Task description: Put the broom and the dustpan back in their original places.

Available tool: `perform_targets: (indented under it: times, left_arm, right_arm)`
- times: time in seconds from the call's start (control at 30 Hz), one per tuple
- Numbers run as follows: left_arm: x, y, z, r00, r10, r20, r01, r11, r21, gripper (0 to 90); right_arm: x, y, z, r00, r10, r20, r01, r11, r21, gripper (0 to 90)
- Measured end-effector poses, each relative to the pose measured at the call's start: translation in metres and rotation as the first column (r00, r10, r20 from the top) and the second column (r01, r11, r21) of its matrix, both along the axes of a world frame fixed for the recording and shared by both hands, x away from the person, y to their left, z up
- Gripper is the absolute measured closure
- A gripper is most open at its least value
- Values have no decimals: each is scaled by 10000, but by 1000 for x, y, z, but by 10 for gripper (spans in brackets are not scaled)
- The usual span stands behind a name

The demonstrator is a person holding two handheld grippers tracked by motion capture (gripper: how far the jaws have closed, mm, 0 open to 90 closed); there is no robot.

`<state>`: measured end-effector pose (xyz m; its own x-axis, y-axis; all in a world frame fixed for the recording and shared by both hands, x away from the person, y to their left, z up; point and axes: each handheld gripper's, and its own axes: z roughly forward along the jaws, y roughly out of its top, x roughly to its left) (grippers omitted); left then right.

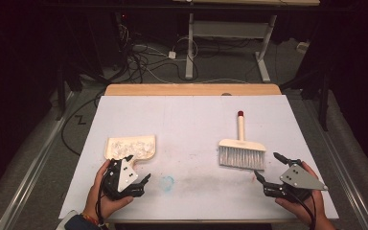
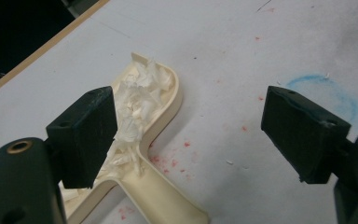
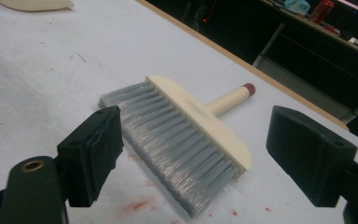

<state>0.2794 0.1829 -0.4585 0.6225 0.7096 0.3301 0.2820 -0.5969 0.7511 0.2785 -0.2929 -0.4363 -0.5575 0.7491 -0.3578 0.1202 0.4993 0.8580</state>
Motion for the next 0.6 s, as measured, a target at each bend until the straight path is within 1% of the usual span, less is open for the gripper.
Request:
perform_targets:
  times: [0.17,0.27,0.33,0.37,0.43,0.6]
  left_arm:
    - [1,-3,0,10000,-4,-72,4,10000,24,178]
    - [1,-6,-1,9999,-47,-96,48,10000,68,178]
    - [1,-8,-2,10000,-64,-67,66,9998,180,178]
    - [0,-8,-2,10000,-45,-69,46,9998,202,177]
    - [-1,-7,-3,10000,28,-41,-27,9999,134,169]
    - [0,-6,-3,9999,67,-118,-67,10000,60,169]
  right_arm:
    - [-1,-1,-1,9999,100,-90,-100,9999,-13,202]
    - [-3,0,-1,9999,104,-29,-105,9999,-114,202]
    - [-4,1,-1,9999,44,90,-42,9996,-274,202]
    - [-4,2,0,9999,92,119,-89,9996,-256,202]
    - [-3,3,1,9998,177,136,-174,9996,-236,202]
    - [-3,5,3,9988,246,428,-239,9996,-149,202]
